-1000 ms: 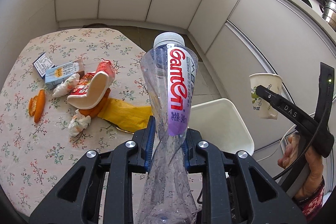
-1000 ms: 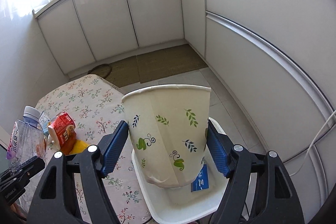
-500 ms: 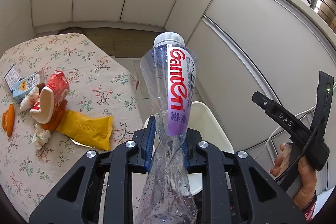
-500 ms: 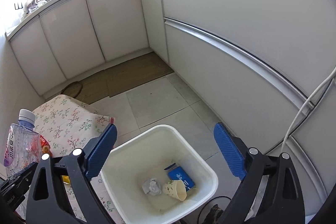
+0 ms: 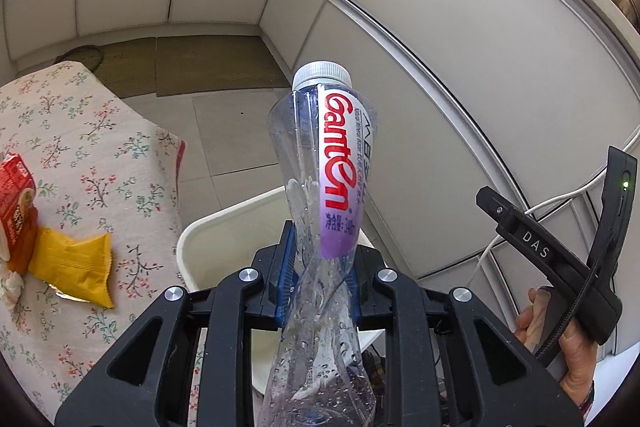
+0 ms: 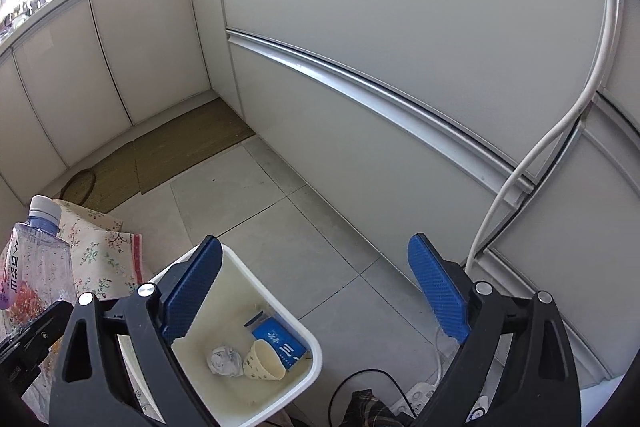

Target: Collect trash

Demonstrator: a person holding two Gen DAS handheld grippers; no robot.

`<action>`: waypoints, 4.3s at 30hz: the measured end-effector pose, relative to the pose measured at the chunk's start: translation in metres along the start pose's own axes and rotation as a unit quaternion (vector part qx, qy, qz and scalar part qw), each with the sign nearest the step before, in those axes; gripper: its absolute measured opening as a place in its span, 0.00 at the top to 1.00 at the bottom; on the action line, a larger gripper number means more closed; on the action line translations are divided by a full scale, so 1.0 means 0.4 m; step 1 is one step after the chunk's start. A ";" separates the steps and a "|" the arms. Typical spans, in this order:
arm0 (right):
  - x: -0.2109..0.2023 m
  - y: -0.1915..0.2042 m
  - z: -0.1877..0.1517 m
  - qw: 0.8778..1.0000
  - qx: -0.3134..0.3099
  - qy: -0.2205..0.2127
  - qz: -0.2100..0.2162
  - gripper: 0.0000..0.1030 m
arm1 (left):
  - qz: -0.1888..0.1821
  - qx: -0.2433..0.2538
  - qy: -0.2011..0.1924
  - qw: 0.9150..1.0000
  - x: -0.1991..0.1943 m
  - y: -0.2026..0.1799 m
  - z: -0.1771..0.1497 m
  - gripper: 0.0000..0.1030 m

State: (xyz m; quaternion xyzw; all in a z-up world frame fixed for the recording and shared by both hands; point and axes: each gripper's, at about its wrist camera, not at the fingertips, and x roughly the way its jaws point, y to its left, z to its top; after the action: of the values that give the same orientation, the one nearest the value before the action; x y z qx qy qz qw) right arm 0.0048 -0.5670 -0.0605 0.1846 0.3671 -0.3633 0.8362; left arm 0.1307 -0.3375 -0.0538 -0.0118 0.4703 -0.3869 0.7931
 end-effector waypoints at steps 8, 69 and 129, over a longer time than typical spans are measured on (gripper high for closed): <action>0.000 -0.038 0.006 1.000 0.011 -0.004 -0.009 0.11 | -0.005 0.015 0.023 1.000 0.058 -0.046 0.008 0.73; -0.086 0.580 -0.120 0.969 -0.206 -0.020 0.132 0.11 | 0.241 -0.142 -0.105 0.954 -0.279 0.423 -0.057 0.19; 0.031 1.058 -0.335 0.895 -0.213 0.208 0.332 0.21 | 0.316 -0.189 -0.007 0.930 -0.324 0.985 -0.270 0.80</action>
State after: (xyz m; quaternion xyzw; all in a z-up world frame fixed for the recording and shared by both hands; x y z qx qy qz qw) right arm 0.2609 -0.2130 -0.1405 0.1843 0.5187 0.0694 0.8320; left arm 0.2532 0.0569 -0.1692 -0.0148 0.5084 -0.0197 0.8608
